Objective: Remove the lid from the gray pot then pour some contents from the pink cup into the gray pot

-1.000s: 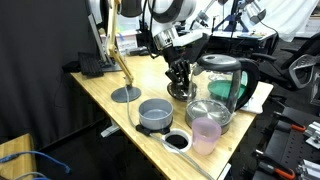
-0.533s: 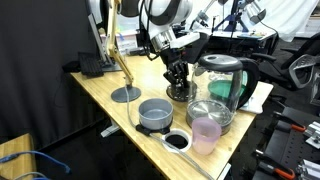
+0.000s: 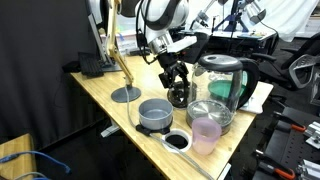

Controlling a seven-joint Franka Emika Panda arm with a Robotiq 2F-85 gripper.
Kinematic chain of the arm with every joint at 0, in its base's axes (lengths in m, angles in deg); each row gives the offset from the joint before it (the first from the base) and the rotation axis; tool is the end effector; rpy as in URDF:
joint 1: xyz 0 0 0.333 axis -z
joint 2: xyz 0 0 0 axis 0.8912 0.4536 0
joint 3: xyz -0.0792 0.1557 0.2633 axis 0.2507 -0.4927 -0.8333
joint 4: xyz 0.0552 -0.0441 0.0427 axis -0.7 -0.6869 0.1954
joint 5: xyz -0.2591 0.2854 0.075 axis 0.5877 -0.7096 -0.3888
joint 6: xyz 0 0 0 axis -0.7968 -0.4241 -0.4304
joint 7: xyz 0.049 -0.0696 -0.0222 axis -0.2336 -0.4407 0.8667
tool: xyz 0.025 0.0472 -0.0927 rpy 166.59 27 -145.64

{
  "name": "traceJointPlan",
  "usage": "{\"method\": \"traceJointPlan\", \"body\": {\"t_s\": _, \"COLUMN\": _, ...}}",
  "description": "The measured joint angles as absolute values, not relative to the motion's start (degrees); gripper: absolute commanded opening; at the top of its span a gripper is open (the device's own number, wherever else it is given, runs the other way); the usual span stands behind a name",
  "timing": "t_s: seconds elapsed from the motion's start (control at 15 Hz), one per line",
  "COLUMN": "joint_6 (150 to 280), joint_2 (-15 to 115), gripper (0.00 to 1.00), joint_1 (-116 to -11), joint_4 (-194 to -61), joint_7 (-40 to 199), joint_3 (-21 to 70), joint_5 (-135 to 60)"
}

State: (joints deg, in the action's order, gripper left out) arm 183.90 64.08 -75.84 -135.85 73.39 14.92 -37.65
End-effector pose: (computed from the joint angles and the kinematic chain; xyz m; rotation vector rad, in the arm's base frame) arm 0.5713 0.1849 0.2358 2.9371 0.2303 -0.7211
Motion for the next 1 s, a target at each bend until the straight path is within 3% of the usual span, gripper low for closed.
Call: {"method": "traceJointPlan", "body": {"t_s": 1.0, "joint_6": 188.8, "joint_2": 59.8, "gripper": 1.0, "joint_1": -84.2, "joint_4": -135.3, "joint_7": 73.7, "joint_3": 9.2, "joint_5": -33.7}}
